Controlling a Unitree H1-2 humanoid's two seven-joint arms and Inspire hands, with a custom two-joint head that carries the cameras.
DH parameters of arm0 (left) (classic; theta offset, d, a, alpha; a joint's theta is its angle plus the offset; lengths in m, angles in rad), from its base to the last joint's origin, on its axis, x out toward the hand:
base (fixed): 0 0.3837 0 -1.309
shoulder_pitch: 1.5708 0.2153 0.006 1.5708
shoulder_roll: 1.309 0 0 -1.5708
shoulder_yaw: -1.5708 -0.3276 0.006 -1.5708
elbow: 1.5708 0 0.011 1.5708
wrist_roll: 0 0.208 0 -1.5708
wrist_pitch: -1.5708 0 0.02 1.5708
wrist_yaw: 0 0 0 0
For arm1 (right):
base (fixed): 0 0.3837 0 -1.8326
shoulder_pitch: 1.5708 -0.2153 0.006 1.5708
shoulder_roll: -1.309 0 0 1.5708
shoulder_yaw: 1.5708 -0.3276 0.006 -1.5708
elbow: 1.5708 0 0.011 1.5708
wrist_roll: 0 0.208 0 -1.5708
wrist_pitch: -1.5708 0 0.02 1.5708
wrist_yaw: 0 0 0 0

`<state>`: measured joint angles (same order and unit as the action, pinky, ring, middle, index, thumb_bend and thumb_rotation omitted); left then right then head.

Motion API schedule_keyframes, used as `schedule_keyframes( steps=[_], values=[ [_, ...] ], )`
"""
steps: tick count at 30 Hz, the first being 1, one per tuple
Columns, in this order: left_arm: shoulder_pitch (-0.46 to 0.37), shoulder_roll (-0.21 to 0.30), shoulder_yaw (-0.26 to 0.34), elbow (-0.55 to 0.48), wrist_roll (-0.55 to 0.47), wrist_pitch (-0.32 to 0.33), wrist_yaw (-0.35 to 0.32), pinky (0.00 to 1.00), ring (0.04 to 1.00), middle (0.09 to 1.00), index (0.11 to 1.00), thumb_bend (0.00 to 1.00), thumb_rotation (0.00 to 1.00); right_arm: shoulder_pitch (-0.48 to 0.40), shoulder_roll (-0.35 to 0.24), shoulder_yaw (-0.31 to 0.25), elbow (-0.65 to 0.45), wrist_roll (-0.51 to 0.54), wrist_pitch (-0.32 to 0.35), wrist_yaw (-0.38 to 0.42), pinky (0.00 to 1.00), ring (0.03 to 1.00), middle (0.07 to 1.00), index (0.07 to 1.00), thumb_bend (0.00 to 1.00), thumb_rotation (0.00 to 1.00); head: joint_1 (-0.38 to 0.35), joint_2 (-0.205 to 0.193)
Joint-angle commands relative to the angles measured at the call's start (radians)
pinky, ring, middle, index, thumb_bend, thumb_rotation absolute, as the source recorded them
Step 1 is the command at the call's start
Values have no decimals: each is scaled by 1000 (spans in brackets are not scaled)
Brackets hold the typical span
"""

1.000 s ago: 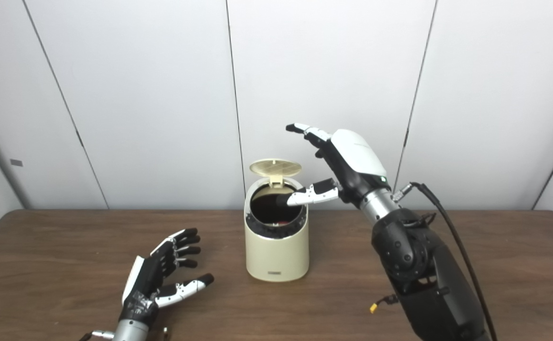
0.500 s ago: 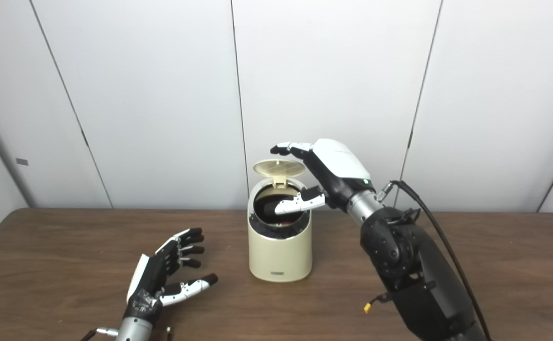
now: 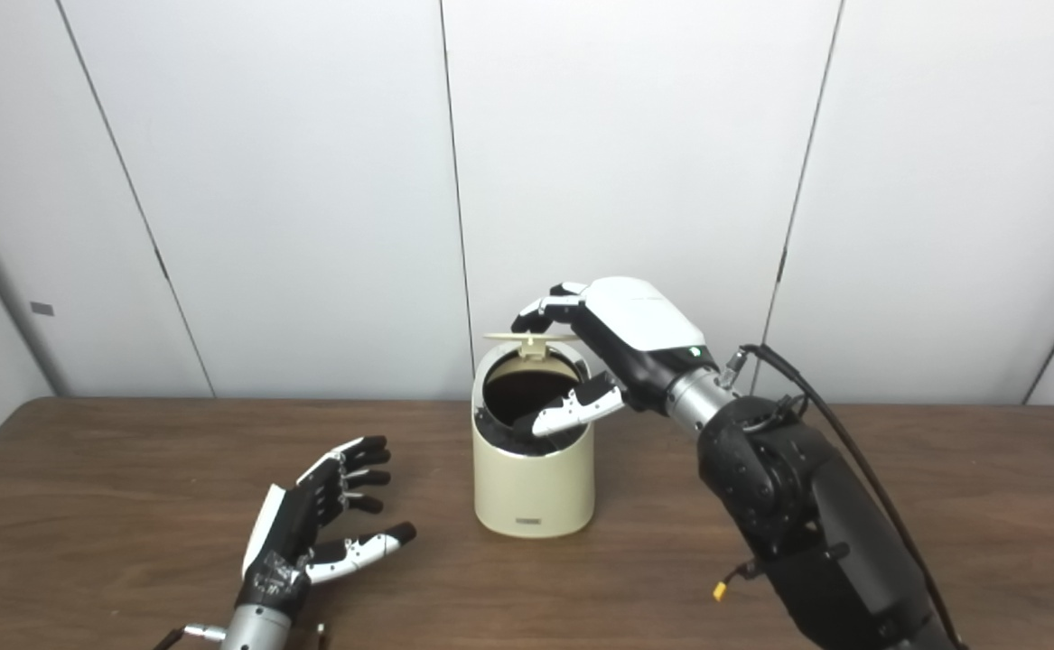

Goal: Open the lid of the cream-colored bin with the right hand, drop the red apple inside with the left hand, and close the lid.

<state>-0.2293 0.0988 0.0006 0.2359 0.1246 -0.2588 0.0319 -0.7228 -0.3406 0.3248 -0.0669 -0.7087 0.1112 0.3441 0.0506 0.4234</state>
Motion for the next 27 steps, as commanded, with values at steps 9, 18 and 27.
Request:
schedule_keyframes(
  steps=[9, 18, 27],
  values=[
    [21, -6, -4, 15, 11, -10, 14, 613, 741, 789, 813, 720, 0, 8, -18, -6, -89, -4, -35, 20, 946, 873, 711, 712, 724, 427, 2, 13],
    [25, -6, -8, 3, 22, -2, 13, 601, 731, 784, 799, 725, 0, 39, -15, 0, -116, -12, -39, 54, 939, 878, 726, 721, 717, 446, 4, 27],
    [27, -5, -4, -2, 20, 2, 10, 616, 743, 794, 803, 709, 4, 58, -15, 10, -102, -8, -63, 63, 945, 885, 729, 725, 718, 474, 5, 35]
  ],
)
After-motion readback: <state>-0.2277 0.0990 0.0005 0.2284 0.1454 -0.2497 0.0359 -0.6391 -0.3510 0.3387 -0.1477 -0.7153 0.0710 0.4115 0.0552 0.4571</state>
